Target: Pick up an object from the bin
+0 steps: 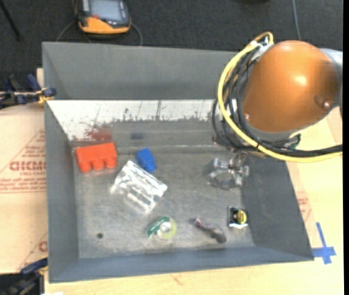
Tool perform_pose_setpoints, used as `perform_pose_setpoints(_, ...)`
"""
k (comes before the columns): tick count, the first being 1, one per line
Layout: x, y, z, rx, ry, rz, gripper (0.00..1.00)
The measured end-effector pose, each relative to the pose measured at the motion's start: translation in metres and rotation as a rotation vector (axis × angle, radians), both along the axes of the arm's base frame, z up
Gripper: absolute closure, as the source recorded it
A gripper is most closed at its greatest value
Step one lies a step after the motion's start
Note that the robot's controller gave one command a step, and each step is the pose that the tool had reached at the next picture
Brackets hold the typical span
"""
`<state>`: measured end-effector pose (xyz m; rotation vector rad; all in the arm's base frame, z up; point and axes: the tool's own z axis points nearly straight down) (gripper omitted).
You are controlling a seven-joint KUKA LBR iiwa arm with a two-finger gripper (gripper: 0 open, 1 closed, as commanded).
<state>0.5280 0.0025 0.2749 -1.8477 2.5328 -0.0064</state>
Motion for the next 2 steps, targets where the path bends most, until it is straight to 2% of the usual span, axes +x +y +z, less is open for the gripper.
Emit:
perform_pose_setpoints(1, -0.041, -0.002, -0.105, 0.001, 0.015, 0.04, 1.0)
perform_pose_setpoints(2, -0.052, 0.003, -0.106, 0.002, 0.008, 0.066, 1.0)
